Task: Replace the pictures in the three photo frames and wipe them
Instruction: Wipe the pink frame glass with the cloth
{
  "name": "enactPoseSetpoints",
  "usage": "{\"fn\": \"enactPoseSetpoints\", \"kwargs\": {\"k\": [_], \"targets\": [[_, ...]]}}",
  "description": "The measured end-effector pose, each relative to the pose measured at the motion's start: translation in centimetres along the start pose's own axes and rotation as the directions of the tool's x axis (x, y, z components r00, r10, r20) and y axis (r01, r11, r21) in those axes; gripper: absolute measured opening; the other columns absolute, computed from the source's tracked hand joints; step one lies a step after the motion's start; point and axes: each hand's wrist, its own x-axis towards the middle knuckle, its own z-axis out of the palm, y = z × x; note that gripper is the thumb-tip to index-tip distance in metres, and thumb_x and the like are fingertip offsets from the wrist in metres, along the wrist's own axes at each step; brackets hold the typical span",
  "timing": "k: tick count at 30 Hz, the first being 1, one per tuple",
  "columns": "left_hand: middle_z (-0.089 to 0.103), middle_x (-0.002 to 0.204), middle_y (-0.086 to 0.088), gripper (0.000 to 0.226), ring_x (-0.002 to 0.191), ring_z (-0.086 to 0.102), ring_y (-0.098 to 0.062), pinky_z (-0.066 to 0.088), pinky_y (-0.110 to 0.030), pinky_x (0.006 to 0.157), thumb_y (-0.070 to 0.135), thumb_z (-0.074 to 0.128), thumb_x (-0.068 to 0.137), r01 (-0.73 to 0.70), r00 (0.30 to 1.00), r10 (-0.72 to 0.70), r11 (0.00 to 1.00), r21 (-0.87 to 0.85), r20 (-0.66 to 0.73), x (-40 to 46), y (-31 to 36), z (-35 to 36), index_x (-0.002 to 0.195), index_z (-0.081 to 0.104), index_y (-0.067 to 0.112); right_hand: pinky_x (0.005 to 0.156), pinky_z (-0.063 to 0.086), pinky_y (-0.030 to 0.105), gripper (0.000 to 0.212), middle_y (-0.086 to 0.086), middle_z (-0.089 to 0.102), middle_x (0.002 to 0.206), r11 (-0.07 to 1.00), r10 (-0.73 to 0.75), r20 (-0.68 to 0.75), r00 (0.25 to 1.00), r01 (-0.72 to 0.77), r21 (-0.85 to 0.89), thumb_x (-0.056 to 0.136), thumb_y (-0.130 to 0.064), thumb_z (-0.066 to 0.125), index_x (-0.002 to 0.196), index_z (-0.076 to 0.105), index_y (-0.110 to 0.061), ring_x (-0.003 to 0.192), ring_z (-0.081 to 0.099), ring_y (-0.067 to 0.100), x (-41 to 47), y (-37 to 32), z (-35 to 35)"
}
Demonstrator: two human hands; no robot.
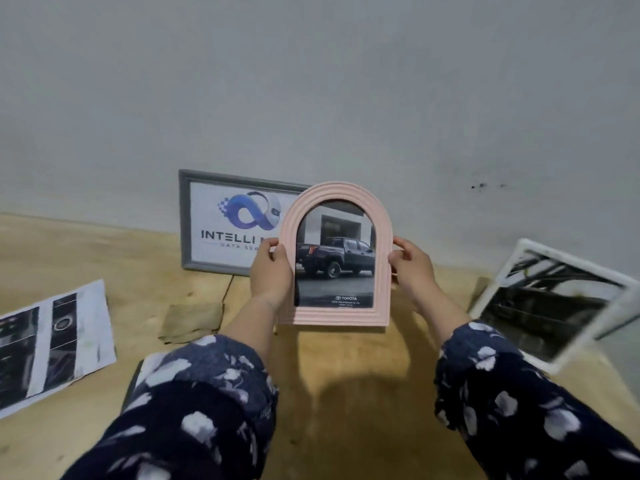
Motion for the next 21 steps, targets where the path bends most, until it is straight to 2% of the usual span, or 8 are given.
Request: {"fn": "enactPoseSetpoints", "kwargs": {"k": [2, 4, 6, 8, 10, 13, 17, 21], "targets": [[0.056, 0.109, -0.004, 0.026, 0.097, 0.05, -0.022, 0.039, -0.031, 0.084, 0.025, 0.036, 0.103, -0.017, 0.999, 0.016, 1.0, 0.021, 0.033, -0.4, 0.7, 3.3, 0.122, 0.052, 0.018, 0.079, 0.053, 0.033, 0.037, 0.002, 0.065, 0.105, 1.0, -0.013, -0.082, 0.997, 0.012, -0.016, 0.099, -0.009, 0.043, 0.133, 0.053, -0.02, 0.085, 0.062, 0.016, 0.8, 0.6, -2.7], [0.056, 0.109, -0.004, 0.026, 0.094, 0.049, -0.02, 0.037, -0.029, 0.082, 0.024, 0.036, 0.103, -0.014, 0.999, 0.011, 0.999, 0.05, 0.052, -0.6, 1.5, 6.0, 0.122, 0.052, 0.018, 0.086, 0.05, 0.032, 0.038, 0.001, 0.061, 0.113, 0.999, -0.015, -0.135, 0.991, 0.01, -0.038, 0.1, -0.01, 0.042, 0.136, 0.051, -0.019, 0.095, 0.06, 0.018, 1.8, 1.2, -4.7], [0.057, 0.11, -0.005, 0.026, 0.093, 0.048, -0.019, 0.037, -0.029, 0.081, 0.023, 0.036, 0.103, -0.001, 0.999, -0.002, 0.997, 0.075, 0.048, -0.4, 2.0, 8.1, 0.122, 0.053, 0.017, 0.099, 0.045, 0.034, 0.039, 0.002, 0.058, 0.128, 0.997, -0.017, -0.113, 0.993, 0.008, -0.074, 0.101, -0.013, 0.041, 0.139, 0.048, -0.021, 0.115, 0.055, 0.021, 3.0, 1.7, -6.1], [0.059, 0.113, -0.008, 0.027, 0.093, 0.048, -0.02, 0.038, -0.029, 0.082, 0.022, 0.036, 0.103, 0.007, 0.999, -0.011, 0.996, 0.094, 0.043, 0.0, 2.4, 9.4, 0.122, 0.054, 0.015, 0.103, 0.039, 0.03, 0.043, 0.001, 0.052, 0.139, 0.996, -0.007, -0.037, 0.999, 0.004, -0.087, 0.101, -0.011, 0.039, 0.142, 0.045, -0.023, 0.127, 0.049, 0.023, 4.0, 2.1, -6.8], [0.06, 0.114, -0.008, 0.028, 0.093, 0.048, -0.019, 0.037, -0.028, 0.082, 0.02, 0.036, 0.103, -0.002, 0.998, -0.004, 0.994, 0.109, 0.057, 0.3, 2.7, 10.7, 0.123, 0.054, 0.013, 0.098, 0.037, 0.027, 0.05, 0.0, 0.048, 0.143, 0.997, 0.03, 0.021, 0.999, -0.028, -0.079, 0.1, -0.004, 0.037, 0.145, 0.038, -0.027, 0.13, 0.045, 0.023, 4.8, 2.5, -7.3], [0.058, 0.119, -0.007, 0.032, 0.098, 0.049, -0.018, 0.038, -0.028, 0.085, 0.019, 0.034, 0.103, -0.008, 0.995, -0.005, 0.992, 0.126, 0.102, 0.3, 2.8, 11.9, 0.128, 0.053, 0.012, 0.098, 0.037, 0.029, 0.064, -0.002, 0.04, 0.15, 0.993, 0.074, 0.035, 0.997, -0.07, -0.096, 0.097, 0.002, 0.037, 0.149, 0.029, -0.035, 0.133, 0.041, 0.026, 5.8, 3.5, -7.5], [0.059, 0.122, -0.008, 0.035, 0.108, 0.055, -0.026, 0.044, -0.037, 0.096, 0.025, 0.037, 0.102, 0.037, 0.98, -0.066, 0.987, 0.157, 0.186, 0.5, 2.7, 13.0, 0.132, 0.05, 0.015, 0.101, 0.037, 0.03, 0.07, -0.004, 0.028, 0.156, 0.992, 0.109, 0.046, 0.993, -0.106, -0.067, 0.096, 0.005, 0.033, 0.152, 0.016, -0.033, 0.138, 0.035, 0.025, 6.6, 4.1, -7.3], [0.055, 0.121, -0.004, 0.039, 0.113, 0.053, -0.025, 0.04, -0.031, 0.091, 0.028, 0.045, 0.099, 0.059, 0.958, -0.092, 0.99, 0.125, 0.273, 0.3, 3.7, 13.2, 0.136, 0.043, 0.014, 0.109, 0.034, 0.037, 0.074, -0.001, 0.021, 0.158, 0.989, 0.138, 0.053, 0.989, -0.135, -0.053, 0.095, 0.007, 0.029, 0.153, 0.005, -0.032, 0.14, 0.031, 0.027, 6.7, 4.2, -6.8]]}}
